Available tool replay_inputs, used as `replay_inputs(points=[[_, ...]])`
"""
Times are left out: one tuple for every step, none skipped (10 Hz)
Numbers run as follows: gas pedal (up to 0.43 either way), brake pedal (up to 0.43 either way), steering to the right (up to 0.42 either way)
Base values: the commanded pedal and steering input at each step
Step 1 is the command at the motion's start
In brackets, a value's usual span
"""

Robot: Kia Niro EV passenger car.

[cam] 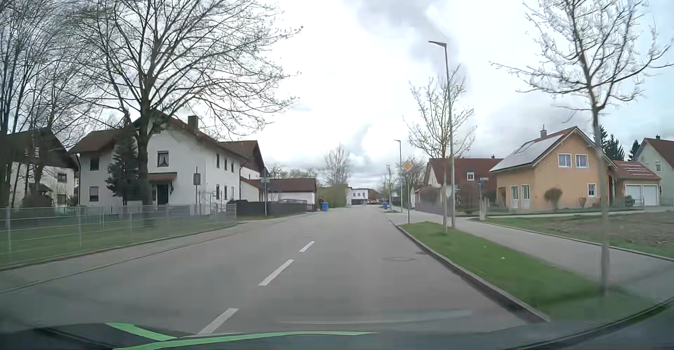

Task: Follow the waypoints while adhering to traffic rules and regulations

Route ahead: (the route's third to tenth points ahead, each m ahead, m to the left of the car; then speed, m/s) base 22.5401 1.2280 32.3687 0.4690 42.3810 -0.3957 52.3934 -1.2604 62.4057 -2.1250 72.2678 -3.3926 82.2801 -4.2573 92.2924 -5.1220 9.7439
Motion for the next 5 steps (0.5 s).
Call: replay_inputs(points=[[0.28, 0.0, 0.021], [0.28, 0.0, 0.021], [0.28, 0.0, 0.021], [0.28, 0.0, 0.02], [0.28, 0.0, 0.02]])
